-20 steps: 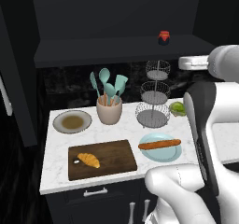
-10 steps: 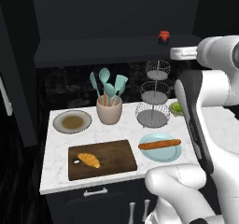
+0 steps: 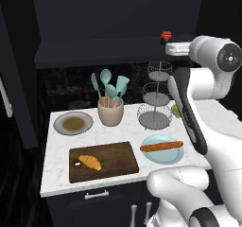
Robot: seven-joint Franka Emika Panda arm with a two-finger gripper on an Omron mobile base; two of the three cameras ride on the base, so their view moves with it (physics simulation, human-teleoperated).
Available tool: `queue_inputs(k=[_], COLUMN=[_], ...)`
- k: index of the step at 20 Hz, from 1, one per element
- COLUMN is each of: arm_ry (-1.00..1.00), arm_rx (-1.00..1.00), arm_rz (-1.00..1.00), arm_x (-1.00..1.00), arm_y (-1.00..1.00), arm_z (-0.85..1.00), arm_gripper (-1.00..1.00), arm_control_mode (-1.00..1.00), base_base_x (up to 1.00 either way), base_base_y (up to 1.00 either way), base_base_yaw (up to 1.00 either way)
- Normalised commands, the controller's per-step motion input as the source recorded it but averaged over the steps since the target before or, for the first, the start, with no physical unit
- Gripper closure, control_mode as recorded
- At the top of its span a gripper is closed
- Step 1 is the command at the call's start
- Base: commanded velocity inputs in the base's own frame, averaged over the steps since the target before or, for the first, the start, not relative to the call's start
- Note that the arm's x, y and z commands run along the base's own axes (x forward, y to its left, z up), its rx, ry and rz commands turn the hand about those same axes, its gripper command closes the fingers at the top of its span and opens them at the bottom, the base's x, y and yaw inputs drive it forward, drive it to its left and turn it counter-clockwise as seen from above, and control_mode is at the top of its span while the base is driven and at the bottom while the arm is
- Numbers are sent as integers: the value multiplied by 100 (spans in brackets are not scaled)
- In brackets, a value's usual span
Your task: From the different types of pastries on the counter, select a croissant and place it on the cutting board. Then retrieve a jar of jam from the cabinet and place it alongside the croissant on the cutting board.
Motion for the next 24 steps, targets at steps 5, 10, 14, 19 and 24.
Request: queue_inputs(k=[5,10,14,19,24], arm_ry=[0,0,0,0,0], arm_rx=[0,0,0,0,0], arm_rz=[0,0,0,0,0], arm_x=[57,58,59,46,41], arm_y=[-10,-20,-17,-6,0], arm_z=[-12,-12,-11,-13,-9], arm_gripper=[-100,-100,-100,-100,-100], arm_control_mode=[-100,-100,-100,-100,-100], base_base_x=[0,0,0,0,0], base_base_y=[0,0,0,0,0], base_base_yaw=[0,0,0,0,0])
